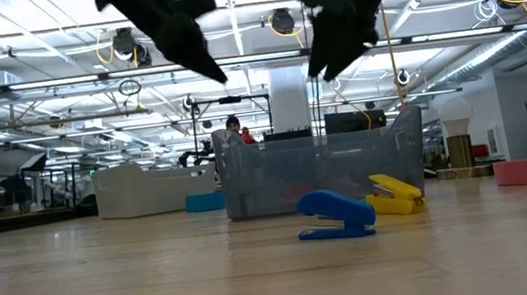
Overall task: Pick and place Stapler, Stapler remover, tape
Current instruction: Put the light blue tape into the white bin
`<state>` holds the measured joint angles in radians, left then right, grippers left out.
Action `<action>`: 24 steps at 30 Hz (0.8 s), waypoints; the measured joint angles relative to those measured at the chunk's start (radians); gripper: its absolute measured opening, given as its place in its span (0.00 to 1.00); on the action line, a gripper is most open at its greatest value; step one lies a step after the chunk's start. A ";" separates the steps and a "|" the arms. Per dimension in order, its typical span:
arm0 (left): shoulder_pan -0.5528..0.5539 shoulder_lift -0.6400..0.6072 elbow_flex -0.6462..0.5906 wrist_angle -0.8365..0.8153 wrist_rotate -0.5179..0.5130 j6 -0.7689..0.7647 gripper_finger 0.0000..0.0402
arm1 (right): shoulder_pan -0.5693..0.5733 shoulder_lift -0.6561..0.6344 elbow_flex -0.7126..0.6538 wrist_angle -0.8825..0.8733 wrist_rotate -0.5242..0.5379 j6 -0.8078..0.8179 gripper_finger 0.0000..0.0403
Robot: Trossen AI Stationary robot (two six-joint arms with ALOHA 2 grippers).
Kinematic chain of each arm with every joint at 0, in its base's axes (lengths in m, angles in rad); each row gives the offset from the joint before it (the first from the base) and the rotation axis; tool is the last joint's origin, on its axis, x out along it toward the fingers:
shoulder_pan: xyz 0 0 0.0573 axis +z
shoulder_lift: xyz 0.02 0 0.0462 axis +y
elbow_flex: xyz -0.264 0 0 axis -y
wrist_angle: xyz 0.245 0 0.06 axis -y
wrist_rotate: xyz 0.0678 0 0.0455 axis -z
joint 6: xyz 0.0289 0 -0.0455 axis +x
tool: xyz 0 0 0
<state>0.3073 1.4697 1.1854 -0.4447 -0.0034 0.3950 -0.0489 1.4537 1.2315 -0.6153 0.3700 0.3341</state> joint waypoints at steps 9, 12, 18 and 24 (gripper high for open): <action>0.030 0.222 -0.001 0.112 0.106 0.073 0.33 | -0.003 -0.124 0.001 -0.065 -0.004 0.021 0.73; 0.046 0.268 -0.002 0.158 0.134 0.085 0.33 | -0.003 -0.138 0.001 -0.067 -0.005 0.021 0.73; 0.085 0.313 -0.001 0.193 0.195 0.095 0.33 | -0.003 -0.137 0.001 -0.068 -0.005 0.021 0.73; 0.093 0.362 0.003 0.244 0.206 0.094 0.33 | -0.003 -0.134 0.001 -0.064 -0.005 0.021 0.73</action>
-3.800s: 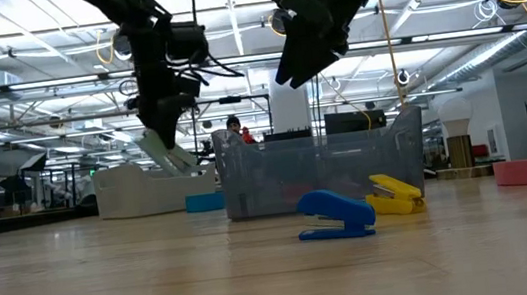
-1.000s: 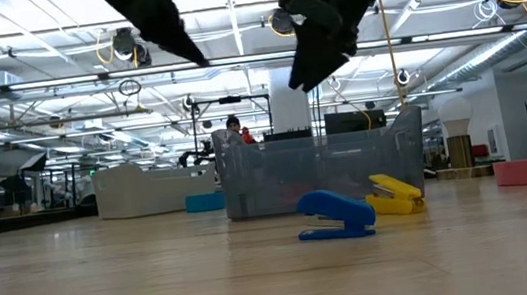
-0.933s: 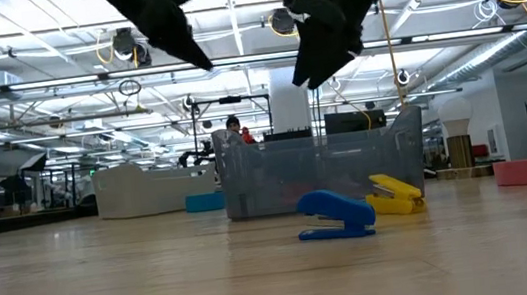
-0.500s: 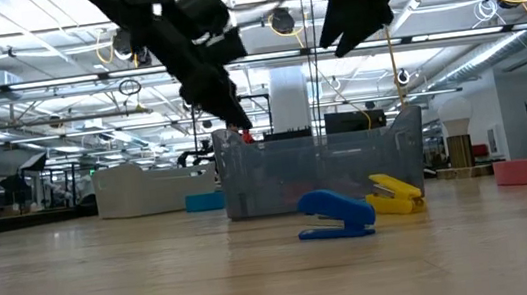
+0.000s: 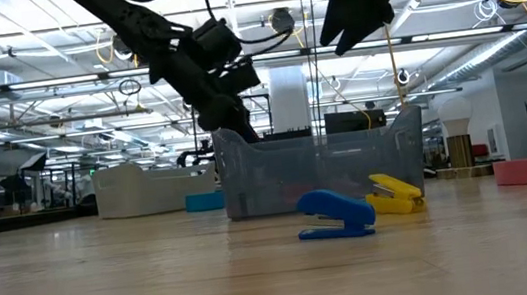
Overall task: Pick and place Stapler, Stapler remover, tape
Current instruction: Put the light blue tape into the white bin
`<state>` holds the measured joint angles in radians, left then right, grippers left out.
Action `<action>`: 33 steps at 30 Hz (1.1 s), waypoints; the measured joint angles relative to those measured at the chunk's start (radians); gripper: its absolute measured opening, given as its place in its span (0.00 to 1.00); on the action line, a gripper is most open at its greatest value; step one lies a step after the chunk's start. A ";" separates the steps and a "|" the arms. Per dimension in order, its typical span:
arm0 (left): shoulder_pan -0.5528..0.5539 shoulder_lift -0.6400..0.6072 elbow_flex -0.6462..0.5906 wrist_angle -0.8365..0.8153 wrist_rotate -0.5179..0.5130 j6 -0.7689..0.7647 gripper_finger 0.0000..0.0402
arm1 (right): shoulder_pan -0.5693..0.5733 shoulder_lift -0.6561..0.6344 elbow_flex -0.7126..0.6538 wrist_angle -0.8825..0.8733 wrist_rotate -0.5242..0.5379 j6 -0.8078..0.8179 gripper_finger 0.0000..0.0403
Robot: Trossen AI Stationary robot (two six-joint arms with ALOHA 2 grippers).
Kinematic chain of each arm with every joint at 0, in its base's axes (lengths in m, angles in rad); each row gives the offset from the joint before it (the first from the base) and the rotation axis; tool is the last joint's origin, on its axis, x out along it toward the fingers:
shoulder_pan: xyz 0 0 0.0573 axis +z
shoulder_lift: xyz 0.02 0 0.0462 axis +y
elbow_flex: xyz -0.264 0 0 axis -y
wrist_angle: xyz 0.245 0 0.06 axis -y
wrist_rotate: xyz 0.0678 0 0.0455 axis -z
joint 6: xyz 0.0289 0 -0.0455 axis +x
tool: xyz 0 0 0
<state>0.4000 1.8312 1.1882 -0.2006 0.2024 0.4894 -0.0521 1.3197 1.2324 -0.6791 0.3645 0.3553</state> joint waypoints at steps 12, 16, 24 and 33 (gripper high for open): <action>0.021 0.135 0.196 -0.187 0.000 -0.012 0.33 | 0.000 -0.010 -0.058 0.012 -0.001 0.062 0.73; 0.041 0.133 0.205 -0.194 -0.001 -0.013 0.33 | 0.000 -0.009 -0.108 0.016 -0.001 0.108 0.73; 0.065 0.131 0.271 -0.123 -0.043 0.002 0.33 | 0.000 -0.009 -0.181 0.074 -0.001 0.161 0.73; 0.117 0.163 0.367 -0.113 -0.046 0.024 0.33 | 0.002 -0.019 -0.189 0.143 -0.004 0.162 0.73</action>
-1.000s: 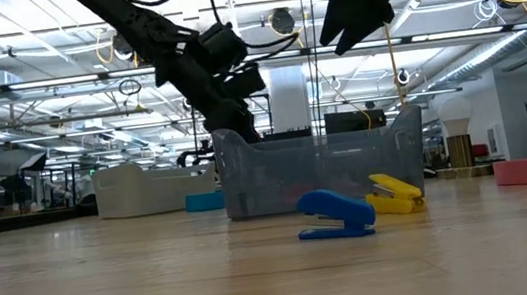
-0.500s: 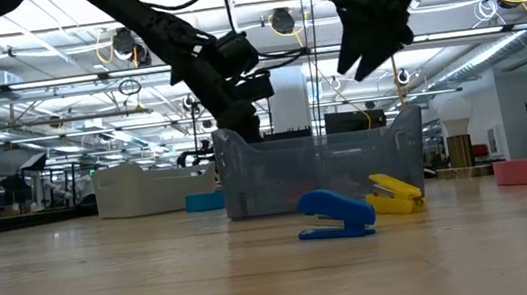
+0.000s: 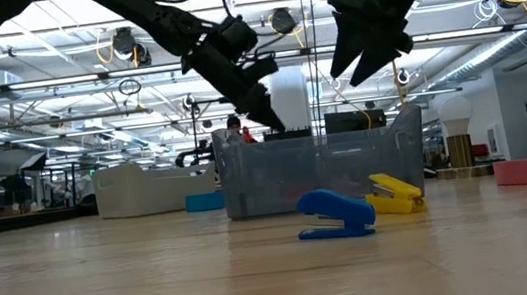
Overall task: Pick and place Stapler, Stapler remover, tape
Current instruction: Put the light blue tape into the white bin
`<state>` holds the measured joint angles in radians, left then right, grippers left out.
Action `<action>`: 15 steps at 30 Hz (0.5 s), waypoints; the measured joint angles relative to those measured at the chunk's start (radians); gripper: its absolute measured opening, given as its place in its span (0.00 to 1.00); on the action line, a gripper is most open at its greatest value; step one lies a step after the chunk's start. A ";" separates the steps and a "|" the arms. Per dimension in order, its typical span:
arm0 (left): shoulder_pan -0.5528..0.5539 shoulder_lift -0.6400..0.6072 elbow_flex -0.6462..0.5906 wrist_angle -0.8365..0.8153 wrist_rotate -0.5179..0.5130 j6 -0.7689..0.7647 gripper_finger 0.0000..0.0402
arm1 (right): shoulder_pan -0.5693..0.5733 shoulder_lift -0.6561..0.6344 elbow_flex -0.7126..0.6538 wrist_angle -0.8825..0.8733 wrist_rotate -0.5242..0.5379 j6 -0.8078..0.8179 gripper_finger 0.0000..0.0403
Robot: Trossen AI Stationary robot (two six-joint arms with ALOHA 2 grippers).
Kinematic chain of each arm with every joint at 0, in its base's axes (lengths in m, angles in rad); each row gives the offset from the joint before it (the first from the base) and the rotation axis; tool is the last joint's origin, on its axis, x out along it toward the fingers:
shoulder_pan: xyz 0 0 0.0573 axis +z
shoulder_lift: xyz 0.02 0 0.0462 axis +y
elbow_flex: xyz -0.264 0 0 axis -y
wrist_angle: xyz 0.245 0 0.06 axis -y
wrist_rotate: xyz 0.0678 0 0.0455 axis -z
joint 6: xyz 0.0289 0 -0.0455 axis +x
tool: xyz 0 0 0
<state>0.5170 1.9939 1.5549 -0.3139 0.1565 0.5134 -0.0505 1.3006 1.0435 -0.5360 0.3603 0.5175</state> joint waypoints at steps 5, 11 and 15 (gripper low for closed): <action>0.035 0.047 0.052 -0.037 0.006 -0.027 0.33 | 0.000 -0.018 0.000 0.015 0.000 0.000 0.73; 0.048 0.136 0.128 -0.074 0.027 -0.018 0.33 | 0.000 -0.047 0.000 0.025 0.000 0.000 0.73; 0.046 0.200 0.215 -0.142 0.029 0.005 0.33 | 0.000 -0.051 0.000 0.045 0.000 0.000 0.73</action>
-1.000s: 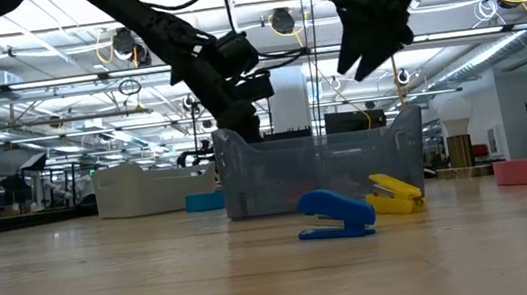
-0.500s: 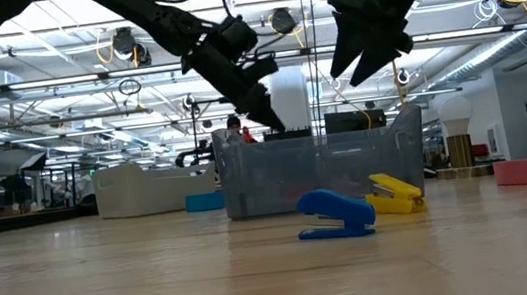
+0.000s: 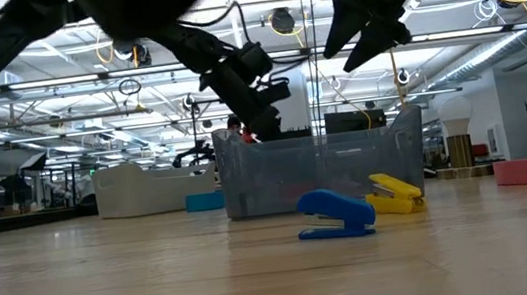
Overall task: Pick and place Stapler, Stapler remover, tape
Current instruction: Put the light blue tape into the white bin
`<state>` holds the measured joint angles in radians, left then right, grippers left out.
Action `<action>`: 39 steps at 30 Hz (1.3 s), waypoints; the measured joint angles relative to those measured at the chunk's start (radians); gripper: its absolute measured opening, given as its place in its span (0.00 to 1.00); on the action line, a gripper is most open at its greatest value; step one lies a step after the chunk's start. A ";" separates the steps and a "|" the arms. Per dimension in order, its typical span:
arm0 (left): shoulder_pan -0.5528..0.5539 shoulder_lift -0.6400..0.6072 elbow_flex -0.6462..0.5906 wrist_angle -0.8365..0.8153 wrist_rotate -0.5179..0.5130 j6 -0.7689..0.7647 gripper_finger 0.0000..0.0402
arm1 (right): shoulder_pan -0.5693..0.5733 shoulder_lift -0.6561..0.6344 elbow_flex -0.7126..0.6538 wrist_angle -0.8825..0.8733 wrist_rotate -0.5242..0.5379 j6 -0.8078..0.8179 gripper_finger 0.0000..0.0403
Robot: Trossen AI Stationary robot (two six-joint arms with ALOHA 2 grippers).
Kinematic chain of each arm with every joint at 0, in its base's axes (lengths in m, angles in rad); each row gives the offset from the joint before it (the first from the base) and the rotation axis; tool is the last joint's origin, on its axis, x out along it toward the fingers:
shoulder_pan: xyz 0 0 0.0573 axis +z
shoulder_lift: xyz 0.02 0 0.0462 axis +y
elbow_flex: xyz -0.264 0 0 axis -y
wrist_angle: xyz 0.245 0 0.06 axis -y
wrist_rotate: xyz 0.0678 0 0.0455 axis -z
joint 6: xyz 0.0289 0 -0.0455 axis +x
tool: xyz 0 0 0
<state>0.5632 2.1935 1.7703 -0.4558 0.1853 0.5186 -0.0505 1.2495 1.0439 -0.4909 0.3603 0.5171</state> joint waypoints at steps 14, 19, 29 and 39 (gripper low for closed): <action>-0.002 0.121 0.149 -0.166 0.031 0.048 0.33 | 0.000 -0.003 0.000 0.002 0.001 0.019 0.73; -0.001 0.121 0.150 -0.165 0.027 0.046 0.33 | 0.000 -0.003 0.000 0.001 0.002 0.022 0.73; 0.002 0.111 0.154 -0.301 0.025 -0.025 0.33 | 0.000 -0.003 0.000 0.001 0.001 0.046 0.73; 0.005 0.063 0.175 -0.708 -0.032 -0.191 0.33 | 0.000 -0.002 0.000 0.001 0.001 0.032 0.73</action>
<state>0.5682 2.2564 1.9450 -1.1636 0.1537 0.3276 -0.0505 1.2472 1.0439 -0.4896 0.3611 0.5488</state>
